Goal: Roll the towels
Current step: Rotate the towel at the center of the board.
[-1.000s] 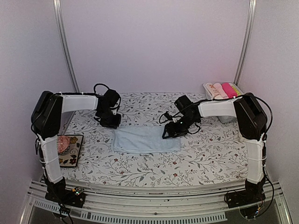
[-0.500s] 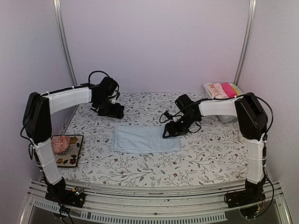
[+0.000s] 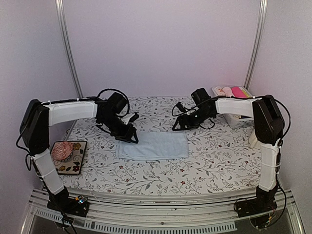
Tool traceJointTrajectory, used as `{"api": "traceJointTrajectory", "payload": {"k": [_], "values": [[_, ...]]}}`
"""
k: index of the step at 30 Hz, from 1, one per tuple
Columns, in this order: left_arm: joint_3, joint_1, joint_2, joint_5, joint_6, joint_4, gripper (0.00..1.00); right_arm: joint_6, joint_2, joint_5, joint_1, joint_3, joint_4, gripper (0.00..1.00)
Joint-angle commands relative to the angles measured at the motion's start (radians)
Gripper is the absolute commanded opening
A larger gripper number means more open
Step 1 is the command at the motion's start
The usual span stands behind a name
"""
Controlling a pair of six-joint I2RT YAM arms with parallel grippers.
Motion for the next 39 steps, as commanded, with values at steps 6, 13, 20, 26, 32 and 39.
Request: {"api": "traceJointTrajectory", "payload": {"k": [6,13,20,26,32,39], "values": [[-0.085,-0.014,0.057,0.089,0.044,-0.057,0.36,0.031,0.061,-0.106,-0.001,0.031,0.059,0.74],[-0.155,0.006,0.079,0.047,0.043,-0.046,0.29,0.028,0.08,-0.116,-0.001,-0.012,0.067,0.73],[-0.243,0.029,0.086,0.04,0.035,-0.024,0.23,0.069,0.125,-0.023,-0.014,-0.022,0.049,0.73],[-0.299,0.057,0.081,0.039,0.031,-0.008,0.16,0.091,0.142,0.012,-0.033,-0.011,0.035,0.73],[-0.288,0.065,0.067,0.03,0.023,0.005,0.17,0.09,0.111,0.027,-0.033,-0.002,0.019,0.72],[-0.175,0.07,0.179,-0.097,0.008,0.034,0.18,0.086,0.095,0.043,-0.036,-0.008,-0.012,0.73]]}}
